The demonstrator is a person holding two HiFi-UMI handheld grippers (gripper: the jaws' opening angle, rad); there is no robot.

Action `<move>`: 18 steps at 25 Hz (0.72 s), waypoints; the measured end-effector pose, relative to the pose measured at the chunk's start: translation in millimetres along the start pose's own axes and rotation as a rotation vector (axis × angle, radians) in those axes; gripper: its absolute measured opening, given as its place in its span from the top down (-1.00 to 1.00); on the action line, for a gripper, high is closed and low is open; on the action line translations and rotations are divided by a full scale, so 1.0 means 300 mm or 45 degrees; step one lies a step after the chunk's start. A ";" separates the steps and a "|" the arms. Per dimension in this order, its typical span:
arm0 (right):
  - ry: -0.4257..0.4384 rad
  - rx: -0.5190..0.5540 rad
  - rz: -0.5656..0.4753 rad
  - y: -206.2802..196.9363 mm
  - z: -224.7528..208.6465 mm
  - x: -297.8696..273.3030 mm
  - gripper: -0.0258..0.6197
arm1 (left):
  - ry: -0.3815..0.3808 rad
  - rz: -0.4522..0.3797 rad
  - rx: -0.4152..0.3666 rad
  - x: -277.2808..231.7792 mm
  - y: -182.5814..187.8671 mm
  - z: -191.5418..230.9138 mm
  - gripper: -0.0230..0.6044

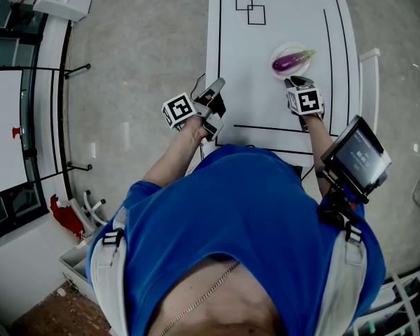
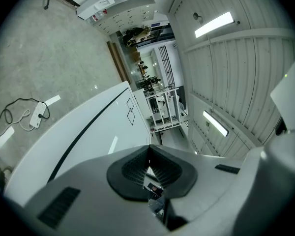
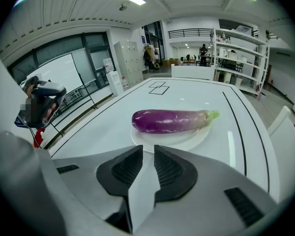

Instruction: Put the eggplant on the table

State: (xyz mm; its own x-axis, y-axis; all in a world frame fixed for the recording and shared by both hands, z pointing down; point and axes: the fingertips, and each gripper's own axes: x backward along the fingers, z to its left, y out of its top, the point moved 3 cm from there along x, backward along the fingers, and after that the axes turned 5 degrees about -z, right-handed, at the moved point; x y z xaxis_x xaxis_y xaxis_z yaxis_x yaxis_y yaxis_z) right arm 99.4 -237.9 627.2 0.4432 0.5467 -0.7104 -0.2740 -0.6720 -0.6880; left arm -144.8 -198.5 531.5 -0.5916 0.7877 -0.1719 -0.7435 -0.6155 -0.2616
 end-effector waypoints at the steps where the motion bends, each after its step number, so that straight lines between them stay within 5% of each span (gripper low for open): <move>1: 0.003 0.004 0.000 0.003 0.003 -0.002 0.70 | 0.015 -0.005 -0.002 0.009 0.000 0.005 0.90; 18: 0.045 0.050 -0.026 0.065 0.030 -0.036 0.70 | 0.075 -0.087 0.000 0.118 -0.032 0.009 0.90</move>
State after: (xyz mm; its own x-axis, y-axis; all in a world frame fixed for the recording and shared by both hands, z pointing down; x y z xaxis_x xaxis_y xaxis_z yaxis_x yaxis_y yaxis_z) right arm 81.6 -252.5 620.4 0.4786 0.5416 -0.6911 -0.2974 -0.6405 -0.7080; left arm -159.4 -164.9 530.4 -0.5203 0.8280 -0.2092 -0.7813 -0.5604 -0.2746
